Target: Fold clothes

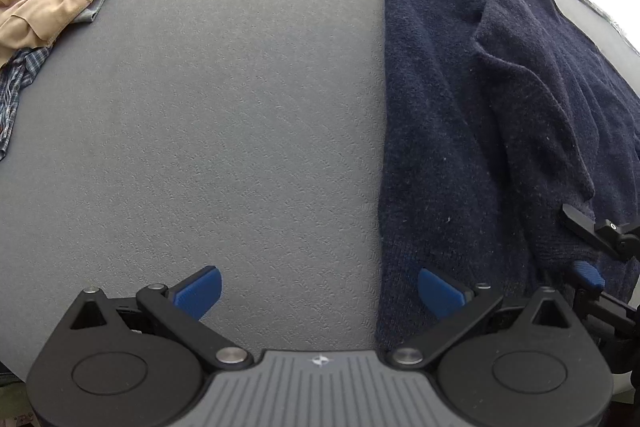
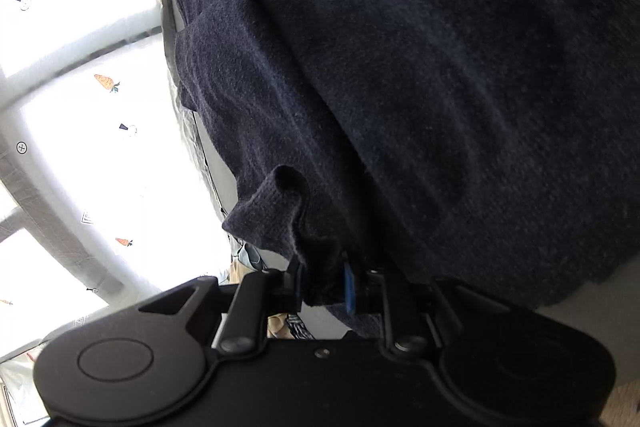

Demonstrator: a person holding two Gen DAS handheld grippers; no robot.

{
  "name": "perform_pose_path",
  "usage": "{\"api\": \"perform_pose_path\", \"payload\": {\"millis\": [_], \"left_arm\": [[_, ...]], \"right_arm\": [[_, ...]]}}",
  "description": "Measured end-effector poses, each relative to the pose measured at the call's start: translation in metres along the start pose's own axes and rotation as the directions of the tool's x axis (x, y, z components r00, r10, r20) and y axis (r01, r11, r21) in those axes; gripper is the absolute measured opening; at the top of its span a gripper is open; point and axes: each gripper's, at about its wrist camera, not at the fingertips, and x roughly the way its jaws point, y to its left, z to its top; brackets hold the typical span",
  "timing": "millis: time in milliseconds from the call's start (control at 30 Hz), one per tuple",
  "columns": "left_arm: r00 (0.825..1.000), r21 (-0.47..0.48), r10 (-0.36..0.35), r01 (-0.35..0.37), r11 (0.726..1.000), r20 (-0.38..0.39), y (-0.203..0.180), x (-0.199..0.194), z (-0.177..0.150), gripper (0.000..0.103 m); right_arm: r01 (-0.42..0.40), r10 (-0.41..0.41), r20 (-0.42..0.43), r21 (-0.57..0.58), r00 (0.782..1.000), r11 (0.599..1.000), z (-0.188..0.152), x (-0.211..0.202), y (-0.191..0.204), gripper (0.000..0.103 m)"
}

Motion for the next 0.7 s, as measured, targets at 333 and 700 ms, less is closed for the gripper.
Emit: {"api": "perform_pose_path", "payload": {"millis": [333,700], "left_arm": [[1.000,0.019,-0.002,0.002,1.000,-0.006,-0.013,0.000,-0.007,0.103],[1.000,0.045,0.005,-0.005,0.999,-0.008,-0.018,-0.003,-0.011,0.103]], "right_arm": [[-0.026,0.025,-0.024,-0.014,0.999,1.000,-0.010,-0.024,0.015,0.040],[-0.175,0.183,0.144,-0.068,0.972,0.982,-0.005,-0.052,0.050,0.015]]}}
